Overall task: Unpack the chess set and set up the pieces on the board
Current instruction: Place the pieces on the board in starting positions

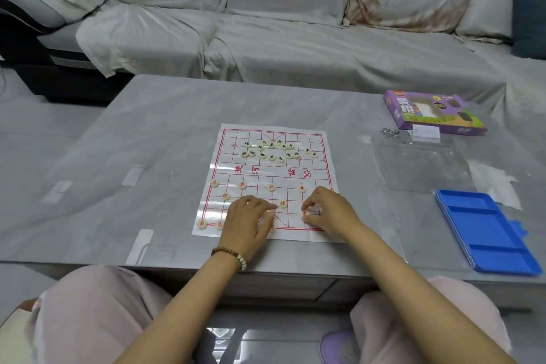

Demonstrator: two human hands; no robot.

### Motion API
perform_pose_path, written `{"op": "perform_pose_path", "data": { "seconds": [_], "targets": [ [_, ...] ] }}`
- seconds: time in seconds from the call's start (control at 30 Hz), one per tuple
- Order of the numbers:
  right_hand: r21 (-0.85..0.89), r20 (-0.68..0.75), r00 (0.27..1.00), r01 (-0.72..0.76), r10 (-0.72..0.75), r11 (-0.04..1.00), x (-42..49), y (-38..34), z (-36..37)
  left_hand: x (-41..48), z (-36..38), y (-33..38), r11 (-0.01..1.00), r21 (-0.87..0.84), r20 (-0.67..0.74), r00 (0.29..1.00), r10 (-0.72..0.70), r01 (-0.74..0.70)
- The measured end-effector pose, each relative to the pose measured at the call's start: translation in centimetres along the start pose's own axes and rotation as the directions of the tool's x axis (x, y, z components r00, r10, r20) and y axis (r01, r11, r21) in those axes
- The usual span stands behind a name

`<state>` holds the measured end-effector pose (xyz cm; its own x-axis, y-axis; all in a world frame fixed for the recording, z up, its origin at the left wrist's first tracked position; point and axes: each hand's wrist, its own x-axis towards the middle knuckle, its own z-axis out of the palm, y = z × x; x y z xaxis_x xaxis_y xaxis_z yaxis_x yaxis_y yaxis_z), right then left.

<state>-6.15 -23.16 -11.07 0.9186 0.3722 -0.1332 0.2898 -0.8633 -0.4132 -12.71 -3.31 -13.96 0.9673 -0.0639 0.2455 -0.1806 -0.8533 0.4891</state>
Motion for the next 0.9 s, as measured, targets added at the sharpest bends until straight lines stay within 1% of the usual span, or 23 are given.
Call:
{"op": "perform_pose_path", "data": {
  "seconds": [0.1, 0.2, 0.3, 0.43, 0.57, 0.73, 0.83, 0.9],
  "targets": [
    [0.03, -0.008, 1.0, -0.022, 0.022, 0.999, -1.3, 1.5, -0.4, -0.5, 1.4, 1.5, 0.994, 0.041, 0.066, 0.993, 0.097, -0.1],
    [0.059, 0.0, 0.999, -0.05, 0.05, 0.997, -2.6, 2.8, -0.6, -0.9, 3.0, 2.3, 0.965, 0.143, 0.125, 0.971, 0.205, -0.222],
    [0.111, 0.011, 0.999, -0.042, 0.041, 0.993, -3.4, 3.2, -0.4, -1.0, 3.5, 2.7, 0.959, 0.184, 0.216, 0.961, 0.174, -0.215],
    [0.077, -0.039, 0.998, -0.044, 0.048, 0.996, -3.8, 3.4, -0.1, -1.0, 3.2, 3.3, 0.943, 0.263, 0.266, 0.955, 0.133, -0.204],
    [0.031, -0.063, 0.995, -0.071, 0.072, 0.997, -3.9, 3.6, 0.3, -0.9, 3.2, 3.2, 0.945, 0.268, 0.267, 0.957, 0.116, -0.19],
    [0.06, -0.075, 0.993, -0.081, 0.086, 0.995, -3.9, 3.4, 0.6, -1.0, 3.3, 3.2, 0.95, 0.255, 0.249, 0.962, 0.115, -0.179],
    [0.061, -0.063, 0.994, -0.08, 0.084, 0.995, -3.9, 3.4, 0.5, -1.0, 3.2, 3.2, 0.966, 0.195, 0.217, 0.968, 0.127, -0.17],
    [0.081, -0.06, 0.995, -0.071, 0.076, 0.994, -3.9, 3.3, 0.3, -0.9, 2.8, 2.7, 0.979, 0.127, 0.151, 0.978, 0.142, -0.161]
  ]
}}
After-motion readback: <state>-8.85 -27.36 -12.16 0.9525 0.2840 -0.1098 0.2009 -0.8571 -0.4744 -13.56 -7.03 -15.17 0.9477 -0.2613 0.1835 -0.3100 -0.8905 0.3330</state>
